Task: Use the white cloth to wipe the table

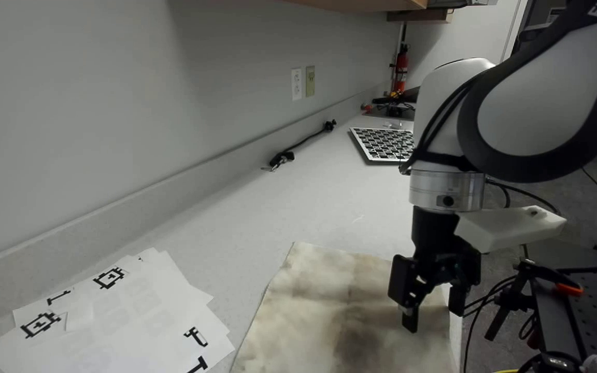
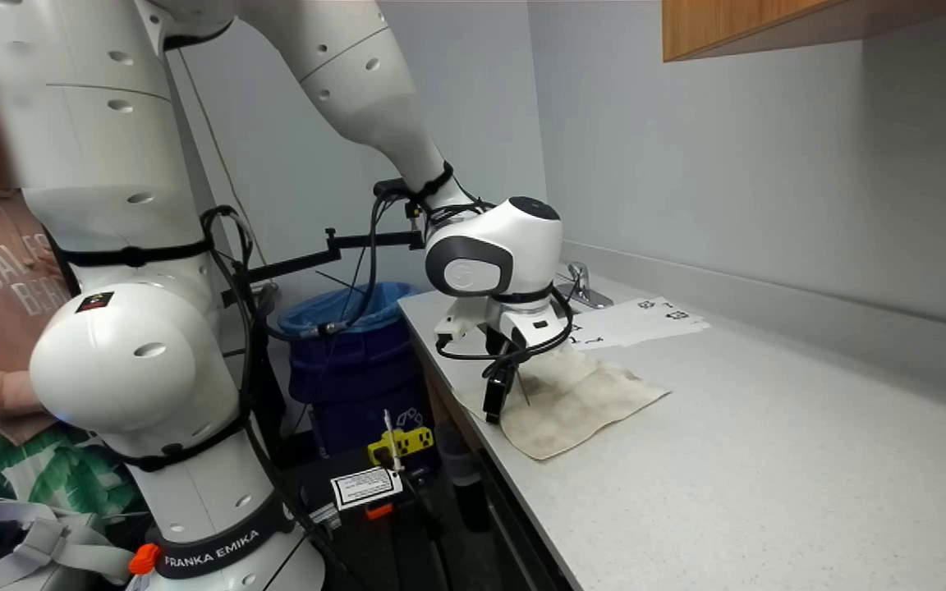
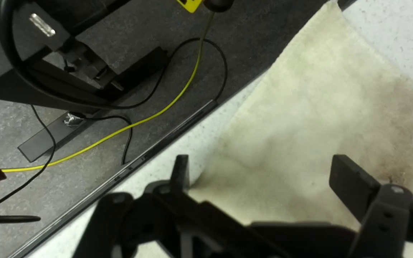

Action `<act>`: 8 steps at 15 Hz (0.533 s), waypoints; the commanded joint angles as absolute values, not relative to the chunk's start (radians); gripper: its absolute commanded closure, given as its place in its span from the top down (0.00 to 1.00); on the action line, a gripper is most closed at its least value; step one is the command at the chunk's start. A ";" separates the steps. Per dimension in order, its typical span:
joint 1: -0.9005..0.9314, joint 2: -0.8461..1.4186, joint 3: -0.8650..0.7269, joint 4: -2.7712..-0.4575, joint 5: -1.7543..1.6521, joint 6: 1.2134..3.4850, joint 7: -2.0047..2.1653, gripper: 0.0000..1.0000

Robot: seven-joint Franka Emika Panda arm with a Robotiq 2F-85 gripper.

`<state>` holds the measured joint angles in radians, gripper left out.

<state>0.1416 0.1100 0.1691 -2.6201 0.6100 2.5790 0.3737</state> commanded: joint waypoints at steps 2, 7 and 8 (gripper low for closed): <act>0.134 0.147 0.158 -2.582 0.617 2.597 0.348 1.00; 0.127 0.177 0.157 -2.557 0.633 2.597 0.339 1.00; 0.127 0.184 0.156 -2.553 0.631 2.603 0.340 1.00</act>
